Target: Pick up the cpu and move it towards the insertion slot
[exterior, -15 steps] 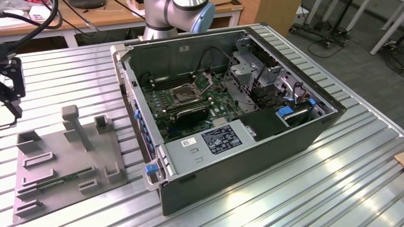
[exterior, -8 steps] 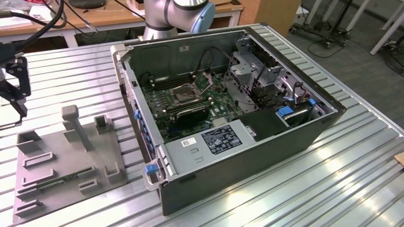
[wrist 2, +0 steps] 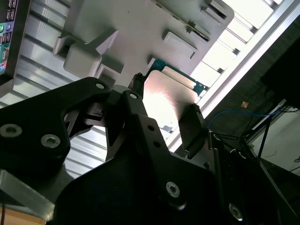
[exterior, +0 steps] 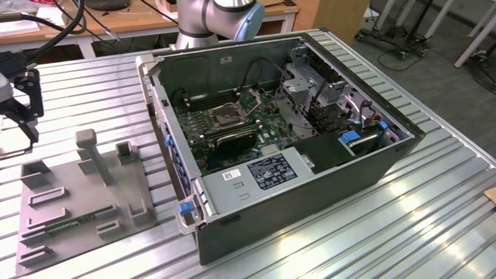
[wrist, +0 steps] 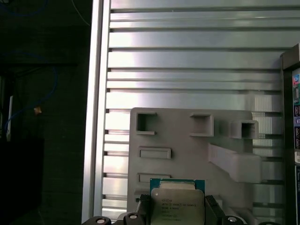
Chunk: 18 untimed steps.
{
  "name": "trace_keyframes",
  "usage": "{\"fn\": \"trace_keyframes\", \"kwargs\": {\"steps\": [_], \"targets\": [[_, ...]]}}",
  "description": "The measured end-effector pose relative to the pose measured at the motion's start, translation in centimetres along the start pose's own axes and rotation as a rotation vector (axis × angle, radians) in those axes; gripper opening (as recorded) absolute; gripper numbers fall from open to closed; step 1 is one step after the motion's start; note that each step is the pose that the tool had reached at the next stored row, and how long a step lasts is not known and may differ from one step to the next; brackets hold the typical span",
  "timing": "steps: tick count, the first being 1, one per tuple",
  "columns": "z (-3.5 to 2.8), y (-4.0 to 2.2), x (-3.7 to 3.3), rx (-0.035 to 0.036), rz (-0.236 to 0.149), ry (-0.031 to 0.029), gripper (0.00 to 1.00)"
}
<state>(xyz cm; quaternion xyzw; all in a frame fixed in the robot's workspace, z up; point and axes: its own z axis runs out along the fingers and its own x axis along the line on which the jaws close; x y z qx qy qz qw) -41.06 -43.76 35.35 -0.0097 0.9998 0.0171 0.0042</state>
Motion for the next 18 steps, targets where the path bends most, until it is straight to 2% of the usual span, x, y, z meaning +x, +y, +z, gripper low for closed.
{"fn": "trace_keyframes", "kwargs": {"steps": [11, 18], "targets": [[0.01, -0.01, -0.50, 0.0000, 0.000, -0.0001, 0.54], [-0.14, 0.00, -0.53, -0.0001, 0.000, -0.0001, 0.54]]}}
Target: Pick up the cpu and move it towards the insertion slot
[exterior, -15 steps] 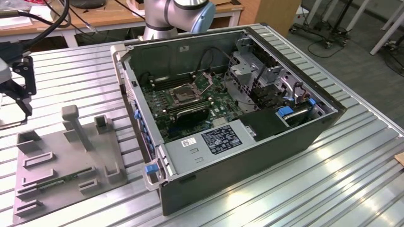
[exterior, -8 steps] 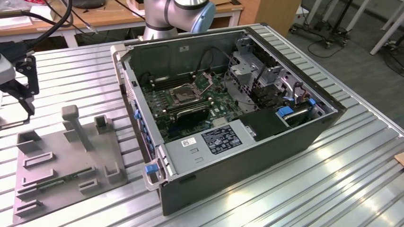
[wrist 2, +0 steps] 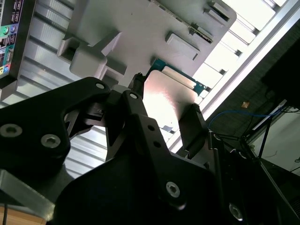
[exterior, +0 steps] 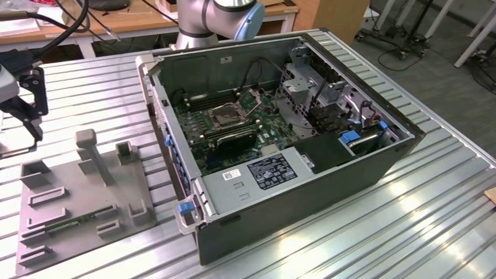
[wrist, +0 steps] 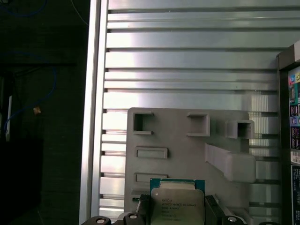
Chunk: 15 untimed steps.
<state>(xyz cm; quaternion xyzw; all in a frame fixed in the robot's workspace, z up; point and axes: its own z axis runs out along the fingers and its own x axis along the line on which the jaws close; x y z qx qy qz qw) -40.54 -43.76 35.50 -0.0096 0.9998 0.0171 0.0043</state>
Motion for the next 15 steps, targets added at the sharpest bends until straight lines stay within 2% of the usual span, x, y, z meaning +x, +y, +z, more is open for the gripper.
{"fn": "trace_keyframes", "kwargs": {"steps": [15], "targets": [[-0.42, 0.01, 0.00, 0.0000, 0.000, 0.0000, 0.54]]}}
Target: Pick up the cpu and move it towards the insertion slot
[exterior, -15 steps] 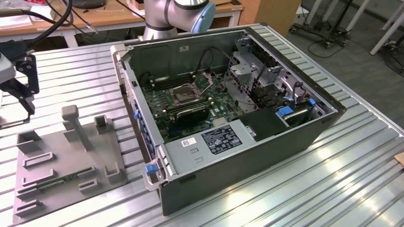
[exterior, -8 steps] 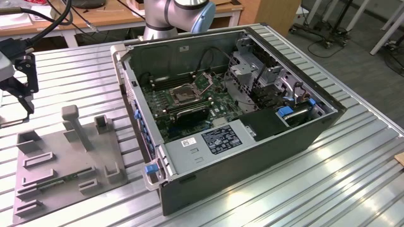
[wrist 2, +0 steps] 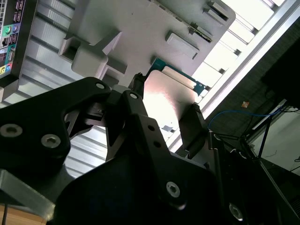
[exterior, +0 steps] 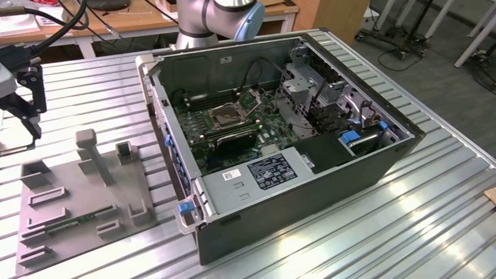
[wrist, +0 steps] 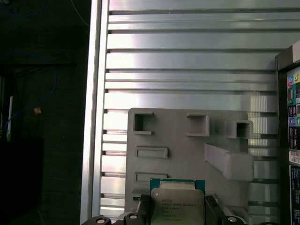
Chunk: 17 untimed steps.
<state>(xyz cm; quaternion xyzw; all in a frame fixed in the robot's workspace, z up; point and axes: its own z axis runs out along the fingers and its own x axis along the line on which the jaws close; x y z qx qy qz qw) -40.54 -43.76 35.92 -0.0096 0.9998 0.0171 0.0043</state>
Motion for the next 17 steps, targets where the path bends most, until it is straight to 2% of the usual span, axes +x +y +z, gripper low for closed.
{"fn": "trace_keyframes", "kwargs": {"steps": [7, 17], "targets": [[-0.03, 0.00, -0.05, 0.0001, 0.000, 0.0003, 0.54], [0.00, -0.02, -0.91, 0.0000, 0.000, 0.0000, 0.54]]}}
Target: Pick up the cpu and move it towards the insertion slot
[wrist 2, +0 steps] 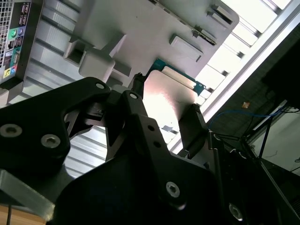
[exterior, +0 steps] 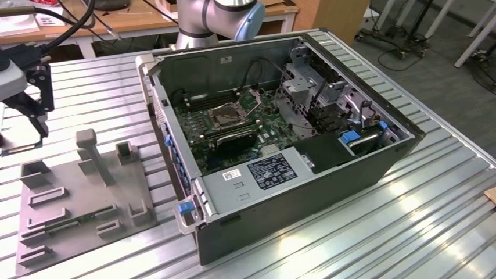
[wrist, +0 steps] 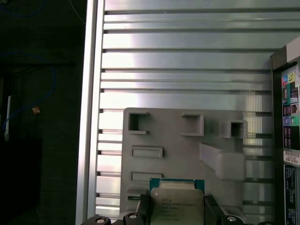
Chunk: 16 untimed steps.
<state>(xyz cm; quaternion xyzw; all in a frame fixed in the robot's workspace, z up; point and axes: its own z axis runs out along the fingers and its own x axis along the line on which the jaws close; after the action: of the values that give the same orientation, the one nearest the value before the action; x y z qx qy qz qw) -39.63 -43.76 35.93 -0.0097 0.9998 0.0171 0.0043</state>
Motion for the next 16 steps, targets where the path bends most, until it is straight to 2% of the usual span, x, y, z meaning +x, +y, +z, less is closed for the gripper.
{"fn": "trace_keyframes", "kwargs": {"steps": [16], "targets": [[0.01, -0.01, -0.79, 0.0000, 0.000, 0.0000, 0.54]]}}
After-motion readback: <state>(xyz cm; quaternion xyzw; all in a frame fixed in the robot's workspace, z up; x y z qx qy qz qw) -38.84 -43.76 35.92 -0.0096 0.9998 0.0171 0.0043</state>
